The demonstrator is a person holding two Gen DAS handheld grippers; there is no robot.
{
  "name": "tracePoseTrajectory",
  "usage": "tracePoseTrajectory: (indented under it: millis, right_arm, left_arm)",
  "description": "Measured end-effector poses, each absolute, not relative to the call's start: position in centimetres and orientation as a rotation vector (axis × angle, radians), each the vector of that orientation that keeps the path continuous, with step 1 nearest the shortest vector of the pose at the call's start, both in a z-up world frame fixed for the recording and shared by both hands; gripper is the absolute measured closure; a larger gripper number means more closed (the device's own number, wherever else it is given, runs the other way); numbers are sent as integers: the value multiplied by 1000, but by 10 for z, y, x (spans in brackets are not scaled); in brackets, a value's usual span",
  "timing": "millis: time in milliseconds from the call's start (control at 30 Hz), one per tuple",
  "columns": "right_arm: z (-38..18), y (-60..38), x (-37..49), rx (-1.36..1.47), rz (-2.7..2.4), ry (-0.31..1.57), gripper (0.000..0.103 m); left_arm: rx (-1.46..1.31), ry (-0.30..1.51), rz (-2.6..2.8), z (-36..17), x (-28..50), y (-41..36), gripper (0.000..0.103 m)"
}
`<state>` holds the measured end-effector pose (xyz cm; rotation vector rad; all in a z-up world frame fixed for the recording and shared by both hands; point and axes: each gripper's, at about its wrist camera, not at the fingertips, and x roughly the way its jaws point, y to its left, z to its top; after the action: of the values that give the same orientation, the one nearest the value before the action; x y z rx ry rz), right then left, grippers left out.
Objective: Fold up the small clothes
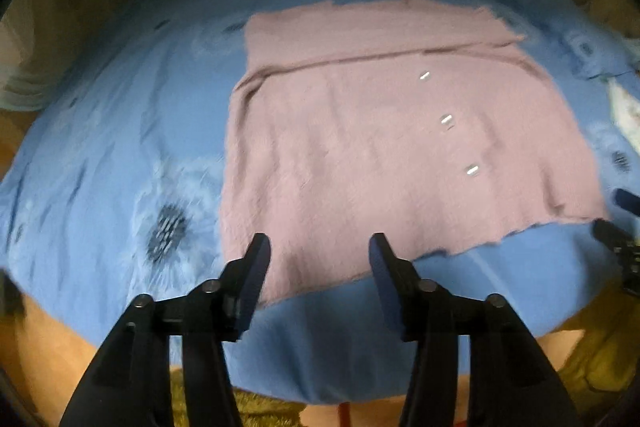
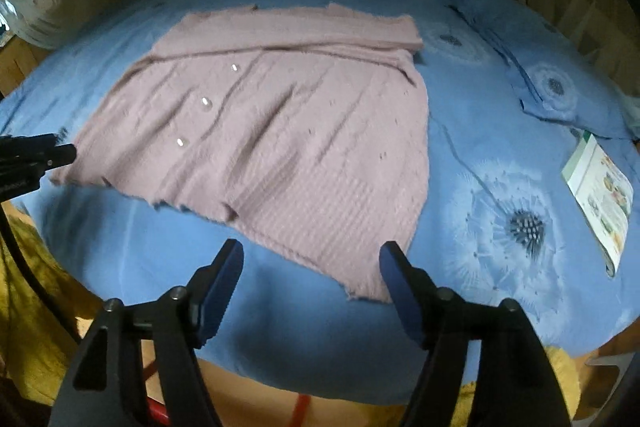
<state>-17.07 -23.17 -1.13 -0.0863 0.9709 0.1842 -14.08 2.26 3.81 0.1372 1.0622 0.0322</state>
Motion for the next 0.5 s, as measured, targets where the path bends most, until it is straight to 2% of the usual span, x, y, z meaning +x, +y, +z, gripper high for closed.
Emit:
tracePoseTrajectory:
  millis: [233, 500]
  right_arm:
    - [-38, -233, -168, -119, 133, 1025, 29]
    - [-44, -231, -157, -146, 116, 994, 22]
  left_arm:
    - [191, 1128, 62, 5, -140, 14, 56]
    - [294, 1065, 81, -6, -135, 4, 52]
